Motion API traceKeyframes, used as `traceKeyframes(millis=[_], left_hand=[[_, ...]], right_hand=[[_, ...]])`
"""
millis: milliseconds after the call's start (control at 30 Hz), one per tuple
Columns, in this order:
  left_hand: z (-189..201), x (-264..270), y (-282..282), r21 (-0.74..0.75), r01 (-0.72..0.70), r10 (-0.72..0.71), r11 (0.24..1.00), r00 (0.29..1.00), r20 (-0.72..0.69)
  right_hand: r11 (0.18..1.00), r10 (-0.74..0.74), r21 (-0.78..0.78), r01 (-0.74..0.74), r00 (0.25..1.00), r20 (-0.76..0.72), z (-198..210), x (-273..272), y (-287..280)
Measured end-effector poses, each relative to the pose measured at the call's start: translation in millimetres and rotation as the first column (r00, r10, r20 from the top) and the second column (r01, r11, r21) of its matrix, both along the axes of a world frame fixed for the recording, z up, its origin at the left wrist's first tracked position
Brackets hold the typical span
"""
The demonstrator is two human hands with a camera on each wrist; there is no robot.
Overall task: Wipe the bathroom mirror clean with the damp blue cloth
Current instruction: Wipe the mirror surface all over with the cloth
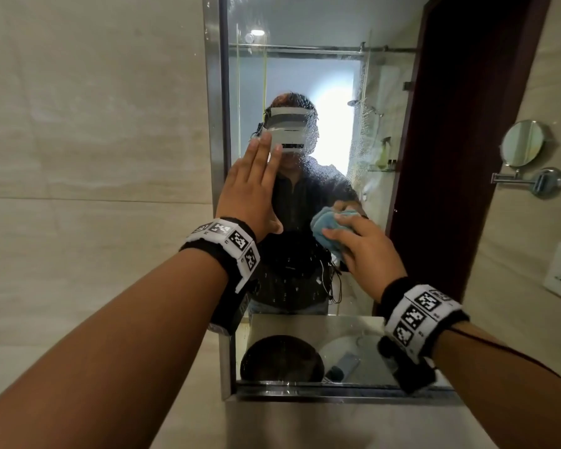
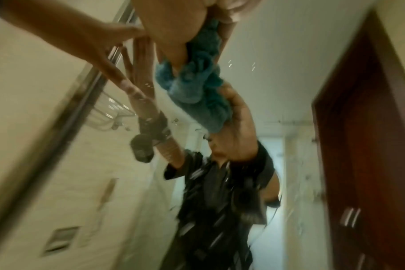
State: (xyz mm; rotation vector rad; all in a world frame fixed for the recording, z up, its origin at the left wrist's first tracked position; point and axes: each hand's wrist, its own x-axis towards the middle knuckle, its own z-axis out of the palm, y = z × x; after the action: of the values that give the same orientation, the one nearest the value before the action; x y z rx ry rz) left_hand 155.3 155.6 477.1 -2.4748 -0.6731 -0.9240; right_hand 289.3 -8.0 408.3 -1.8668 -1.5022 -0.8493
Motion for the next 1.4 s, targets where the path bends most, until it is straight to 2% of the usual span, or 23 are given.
traceKeyframes(millis=[33,67,167,200,267,367,433,533,567,633,700,767,833,900,967,1000,1067,1133,1200,1233,1300,1367,1400], left_hand=[[1,0,0,-0.003,0.0,0.0,1.0,1.0,0.002],[0,0,0,-0.01,0.003,-0.003,1.0,1.0,0.003],[-1,1,0,-0.009,0.004,-0.004,1.0,1.0,0.005],[-1,1,0,-0.008,0.003,-0.003,1.0,1.0,0.006],[0,0,0,-0.006,0.001,-0.001,1.0,1.0,0.004],[0,-1,-2,-0.001,-0.006,0.006,1.0,1.0,0.003],[0,0,-3,0.0,-0.013,0.013,1.0,1.0,0.002],[0,0,-4,-0.008,-0.011,0.011,1.0,1.0,0.002],[0,-1,-4,-0.008,-0.01,0.01,1.0,1.0,0.003],[0,-1,-4,-0.014,-0.005,0.005,1.0,1.0,0.003],[0,0,-3,-0.008,-0.005,0.005,1.0,1.0,0.002],[0,0,-3,-0.004,-0.003,0.003,1.0,1.0,0.0],[1,0,-3,-0.017,0.004,-0.004,1.0,1.0,-0.001],[1,1,-3,-0.026,0.002,-0.002,1.0,1.0,-0.004],[0,1,-4,-0.034,-0.002,0.002,0.999,1.0,-0.014],[-1,1,-4,-0.038,-0.001,0.001,0.999,1.0,-0.013],[0,0,-4,-0.037,0.0,0.0,0.999,1.0,-0.012],[1,-1,-3,-0.03,0.002,-0.002,1.0,1.0,-0.012],[0,-1,-3,-0.023,0.002,-0.003,1.0,1.0,-0.016],[0,-1,-2,-0.02,0.0,0.0,1.0,1.0,-0.019],[1,-1,-2,-0.018,-0.001,0.0,1.0,1.0,-0.028],[3,-2,-3,-0.018,0.015,-0.015,1.0,1.0,-0.024],[3,-4,-3,-0.031,0.038,-0.038,0.999,0.999,-0.02]], right_hand=[[0.999,0.021,-0.05,-0.02,1.0,0.021,5,6,-5],[1.0,0.025,-0.006,-0.025,0.999,0.023,17,15,-9],[0.922,-0.032,0.379,0.081,0.99,-0.135,57,34,-24],[0.896,-0.04,0.428,0.118,0.982,-0.187,58,33,-27],[0.942,-0.101,0.298,0.156,0.976,-0.194,38,21,-29],[0.99,-0.112,-0.088,0.106,0.992,-0.056,4,13,-33],[0.995,-0.102,-0.011,0.102,0.994,-0.044,14,26,-37],[0.907,-0.095,0.38,0.182,0.967,-0.237,30,35,-36],[0.879,-0.079,0.43,0.206,0.952,-0.295,25,31,-34],[0.904,-0.086,0.367,0.218,0.935,-0.343,1,22,-27],[0.958,-0.123,0.224,0.18,0.961,-0.248,-19,15,-25],[0.985,-0.142,0.077,0.151,0.984,-0.111,-9,17,-30],[0.993,-0.114,0.022,0.114,0.993,-0.01,30,23,-31],[0.976,-0.118,0.185,0.114,0.993,0.011,78,29,-26],[0.874,-0.141,0.448,0.189,0.98,-0.139,105,34,-21],[0.84,-0.154,0.492,0.23,0.97,-0.191,104,34,-14],[0.906,-0.12,0.397,0.15,0.988,-0.1,77,23,2],[0.995,-0.05,0.092,0.036,0.986,0.157,36,11,15],[0.995,-0.027,-0.085,0.048,0.972,0.235,28,13,14],[0.998,-0.018,-0.062,0.033,0.977,0.213,41,14,15],[0.99,-0.012,0.139,-0.003,0.994,0.107,72,13,17],[0.936,0.025,0.351,-0.026,1.0,0.007,94,11,21],[0.923,0.023,0.384,-0.006,0.999,-0.039,93,8,24]])
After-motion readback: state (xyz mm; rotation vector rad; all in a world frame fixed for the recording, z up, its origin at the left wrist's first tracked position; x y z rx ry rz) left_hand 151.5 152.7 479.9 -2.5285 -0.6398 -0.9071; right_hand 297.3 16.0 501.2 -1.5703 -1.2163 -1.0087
